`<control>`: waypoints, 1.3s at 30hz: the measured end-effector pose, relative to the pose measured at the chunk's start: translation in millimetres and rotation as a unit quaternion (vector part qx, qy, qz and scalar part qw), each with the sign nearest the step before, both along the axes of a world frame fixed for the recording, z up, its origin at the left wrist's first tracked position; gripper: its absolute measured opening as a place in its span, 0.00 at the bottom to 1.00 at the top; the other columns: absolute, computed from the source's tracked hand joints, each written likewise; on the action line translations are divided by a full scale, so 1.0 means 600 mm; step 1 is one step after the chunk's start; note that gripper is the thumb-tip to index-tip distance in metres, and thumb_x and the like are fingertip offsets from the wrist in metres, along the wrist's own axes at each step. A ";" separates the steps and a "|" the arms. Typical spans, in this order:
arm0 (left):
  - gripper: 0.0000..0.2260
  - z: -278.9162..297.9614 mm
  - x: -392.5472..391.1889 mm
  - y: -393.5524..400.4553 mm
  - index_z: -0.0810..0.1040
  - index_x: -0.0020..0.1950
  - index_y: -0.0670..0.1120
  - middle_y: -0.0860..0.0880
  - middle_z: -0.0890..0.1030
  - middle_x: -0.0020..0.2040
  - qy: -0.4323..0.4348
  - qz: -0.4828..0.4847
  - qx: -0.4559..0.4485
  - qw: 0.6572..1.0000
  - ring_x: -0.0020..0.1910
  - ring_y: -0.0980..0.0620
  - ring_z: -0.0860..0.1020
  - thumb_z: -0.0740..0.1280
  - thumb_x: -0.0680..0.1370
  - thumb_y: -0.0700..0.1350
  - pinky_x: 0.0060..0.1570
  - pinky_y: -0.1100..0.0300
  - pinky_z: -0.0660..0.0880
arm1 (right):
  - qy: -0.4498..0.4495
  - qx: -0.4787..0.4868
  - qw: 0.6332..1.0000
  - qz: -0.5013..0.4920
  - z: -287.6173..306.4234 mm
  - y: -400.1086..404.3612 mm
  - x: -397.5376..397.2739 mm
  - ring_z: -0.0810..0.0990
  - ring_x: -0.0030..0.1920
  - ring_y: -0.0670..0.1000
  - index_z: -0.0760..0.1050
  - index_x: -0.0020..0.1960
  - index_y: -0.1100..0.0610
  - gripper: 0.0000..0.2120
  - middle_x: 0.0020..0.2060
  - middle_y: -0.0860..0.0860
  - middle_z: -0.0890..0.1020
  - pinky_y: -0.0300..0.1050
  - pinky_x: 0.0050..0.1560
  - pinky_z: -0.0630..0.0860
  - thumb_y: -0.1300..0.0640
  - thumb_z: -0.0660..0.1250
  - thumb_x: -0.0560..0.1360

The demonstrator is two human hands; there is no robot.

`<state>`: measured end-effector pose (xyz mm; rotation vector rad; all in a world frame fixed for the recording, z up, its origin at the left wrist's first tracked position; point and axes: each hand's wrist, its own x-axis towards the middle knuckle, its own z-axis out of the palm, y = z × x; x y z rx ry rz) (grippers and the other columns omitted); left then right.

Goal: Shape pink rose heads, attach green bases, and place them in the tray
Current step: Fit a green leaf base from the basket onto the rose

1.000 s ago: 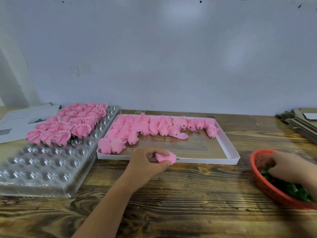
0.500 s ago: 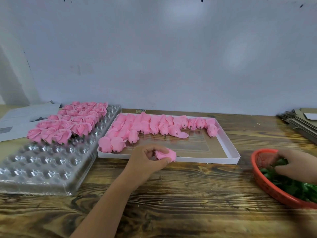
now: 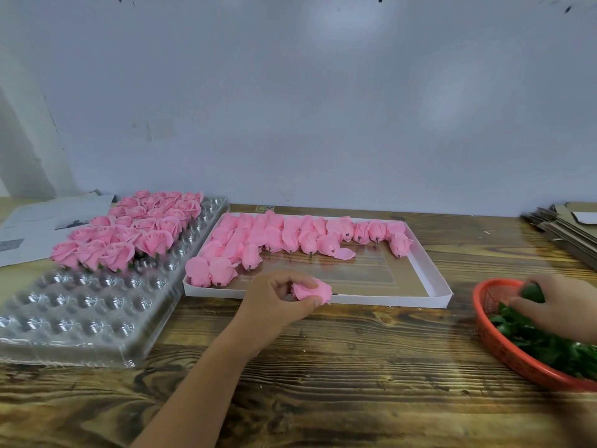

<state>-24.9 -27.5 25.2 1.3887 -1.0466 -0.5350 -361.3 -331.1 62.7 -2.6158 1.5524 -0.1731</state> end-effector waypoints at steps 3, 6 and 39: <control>0.14 0.003 -0.002 0.001 0.86 0.47 0.59 0.57 0.87 0.51 0.003 -0.001 -0.004 1.000 0.54 0.56 0.84 0.78 0.72 0.39 0.53 0.66 0.79 | -0.010 0.015 1.000 0.012 -0.004 -0.006 -0.004 0.82 0.30 0.46 0.78 0.40 0.47 0.21 0.28 0.49 0.83 0.45 0.33 0.77 0.31 0.59 0.74; 0.14 0.006 -0.004 0.001 0.87 0.47 0.58 0.56 0.87 0.51 0.011 -0.003 -0.008 1.000 0.53 0.56 0.84 0.78 0.72 0.38 0.52 0.66 0.79 | -0.026 0.010 1.000 0.010 -0.012 -0.010 -0.007 0.82 0.33 0.47 0.77 0.40 0.44 0.13 0.31 0.47 0.82 0.46 0.35 0.76 0.37 0.63 0.77; 0.13 0.003 0.000 0.001 0.86 0.47 0.60 0.56 0.86 0.51 -0.003 0.004 0.001 1.000 0.54 0.55 0.84 0.79 0.72 0.40 0.55 0.63 0.80 | -0.076 -0.063 0.994 0.056 -0.042 -0.051 -0.032 0.79 0.25 0.39 0.76 0.39 0.40 0.19 0.24 0.40 0.80 0.38 0.21 0.71 0.27 0.58 0.71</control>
